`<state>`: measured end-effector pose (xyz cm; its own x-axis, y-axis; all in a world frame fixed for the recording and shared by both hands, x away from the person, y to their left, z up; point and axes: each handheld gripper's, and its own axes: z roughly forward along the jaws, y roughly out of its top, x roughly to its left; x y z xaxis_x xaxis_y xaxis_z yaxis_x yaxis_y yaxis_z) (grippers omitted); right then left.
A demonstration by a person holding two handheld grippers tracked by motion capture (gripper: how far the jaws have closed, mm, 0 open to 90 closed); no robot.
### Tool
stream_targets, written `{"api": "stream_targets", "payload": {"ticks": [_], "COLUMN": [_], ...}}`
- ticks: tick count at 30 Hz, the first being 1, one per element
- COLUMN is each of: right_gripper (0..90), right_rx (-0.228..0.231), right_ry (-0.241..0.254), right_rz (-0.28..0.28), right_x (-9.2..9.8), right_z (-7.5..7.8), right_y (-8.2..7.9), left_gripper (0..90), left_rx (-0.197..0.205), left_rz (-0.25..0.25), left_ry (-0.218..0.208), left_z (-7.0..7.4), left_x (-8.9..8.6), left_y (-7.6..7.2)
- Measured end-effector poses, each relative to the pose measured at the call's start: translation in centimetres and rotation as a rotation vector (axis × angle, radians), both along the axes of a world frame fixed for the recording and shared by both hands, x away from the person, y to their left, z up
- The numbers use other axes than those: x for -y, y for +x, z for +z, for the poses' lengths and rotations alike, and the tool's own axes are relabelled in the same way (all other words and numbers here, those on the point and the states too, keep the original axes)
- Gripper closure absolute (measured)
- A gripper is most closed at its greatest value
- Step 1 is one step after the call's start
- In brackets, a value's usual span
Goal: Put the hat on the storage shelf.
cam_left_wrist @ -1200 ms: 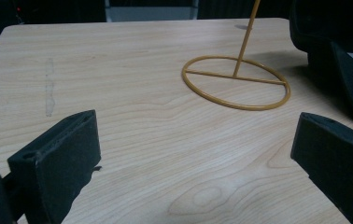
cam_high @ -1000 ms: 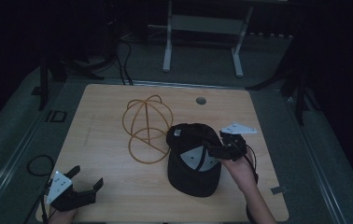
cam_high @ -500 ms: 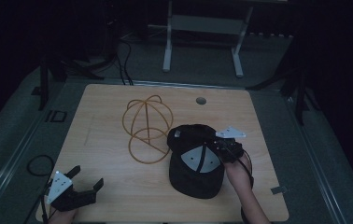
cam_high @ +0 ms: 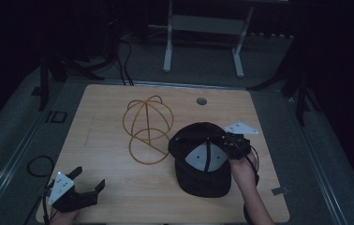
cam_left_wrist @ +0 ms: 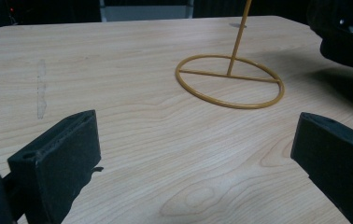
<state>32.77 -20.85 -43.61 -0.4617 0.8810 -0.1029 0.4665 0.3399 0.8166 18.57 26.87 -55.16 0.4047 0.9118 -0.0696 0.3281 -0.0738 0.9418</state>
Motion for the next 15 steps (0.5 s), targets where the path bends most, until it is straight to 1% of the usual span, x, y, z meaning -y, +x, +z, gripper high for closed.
{"api": "stream_targets", "payload": {"ticks": [3, 6, 8, 11, 12, 13, 15], "right_gripper": [88.9, 88.9, 88.9, 88.9, 88.9, 88.9, 88.9], "right_rx": [0.027, 0.046, 0.060, 0.073, 0.076, 0.082, 0.089], "right_ry": [0.015, 0.032, 0.032, 0.029, 0.028, 0.030, 0.031], "right_rz": [0.004, 0.012, 0.016, 0.023, 0.025, 0.030, 0.037], "right_x": [0.1, 0.0, -0.1, -0.3, -0.3, -0.3, -0.4], "right_z": [0.9, 1.7, 2.2, 2.8, 3.0, 3.2, 3.7], "right_y": [-0.3, -0.7, -1.0, -1.2, -1.4, -1.5, -1.7], "left_gripper": [1.8, 1.8, 1.8, 1.8, 1.8, 1.8, 1.8], "left_rx": [0.001, 0.006, 0.008, 0.007, 0.005, 0.001, -0.003], "left_rz": [-0.010, -0.024, -0.039, -0.066, -0.078, -0.096, -0.114], "left_ry": [-0.009, -0.004, -0.003, -0.005, 0.001, -0.002, -0.005], "left_z": [0.2, 0.3, 0.4, 0.5, 0.6, 0.6, 0.8], "left_x": [0.2, 0.7, 1.2, 2.1, 2.4, 2.8, 3.4], "left_y": [0.0, 0.0, 0.0, 0.0, 0.1, 0.1, 0.2]}}
